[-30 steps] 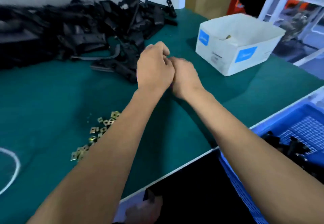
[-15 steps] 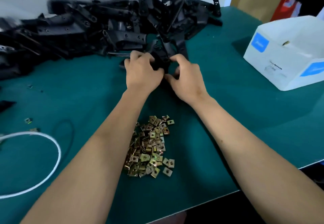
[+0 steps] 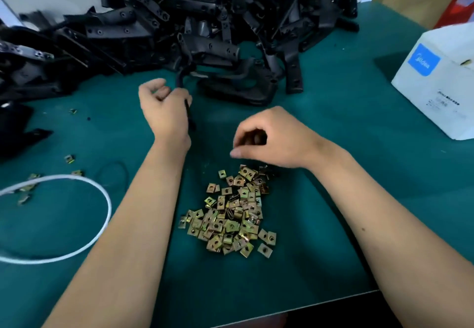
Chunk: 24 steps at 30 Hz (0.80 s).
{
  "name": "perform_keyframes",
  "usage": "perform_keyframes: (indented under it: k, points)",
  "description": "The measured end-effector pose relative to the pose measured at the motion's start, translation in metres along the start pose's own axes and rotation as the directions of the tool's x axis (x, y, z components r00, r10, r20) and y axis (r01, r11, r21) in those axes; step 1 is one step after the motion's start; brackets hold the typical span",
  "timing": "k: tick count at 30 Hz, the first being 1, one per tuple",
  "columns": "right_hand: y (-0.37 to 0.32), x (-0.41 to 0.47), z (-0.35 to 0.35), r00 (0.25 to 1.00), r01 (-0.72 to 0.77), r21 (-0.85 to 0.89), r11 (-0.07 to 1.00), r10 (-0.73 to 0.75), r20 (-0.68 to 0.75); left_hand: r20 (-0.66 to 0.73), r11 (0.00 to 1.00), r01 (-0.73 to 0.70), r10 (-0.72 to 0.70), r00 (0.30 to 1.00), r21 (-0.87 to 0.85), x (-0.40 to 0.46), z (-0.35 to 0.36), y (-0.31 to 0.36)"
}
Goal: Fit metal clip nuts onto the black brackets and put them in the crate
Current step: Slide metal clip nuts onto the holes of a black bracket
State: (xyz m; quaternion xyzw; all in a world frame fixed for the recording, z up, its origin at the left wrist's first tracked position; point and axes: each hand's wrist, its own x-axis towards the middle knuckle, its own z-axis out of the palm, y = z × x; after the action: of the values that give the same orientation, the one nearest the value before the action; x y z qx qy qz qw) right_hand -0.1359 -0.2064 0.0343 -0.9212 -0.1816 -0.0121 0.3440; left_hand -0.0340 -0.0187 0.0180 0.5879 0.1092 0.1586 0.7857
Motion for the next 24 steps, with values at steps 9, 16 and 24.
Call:
perform_keyframes:
  k: [9,16,24]
  points:
    - [-0.025,0.005,0.02,0.978,0.047,-0.044,0.998,-0.037,0.207,0.376,0.895,0.346,-0.229,0.898,-0.281,0.006,-0.039,0.023]
    - [-0.017,0.003,0.025,0.997,0.016,0.287,0.958,0.007,-0.079,0.178,0.921,0.238,-0.189,0.966,-0.31,0.016,-0.043,0.041]
    - [-0.006,0.008,0.022,0.884,0.003,0.685,0.728,0.318,-0.342,0.434,0.773,-0.471,0.282,0.856,0.426,-0.012,-0.031,0.029]
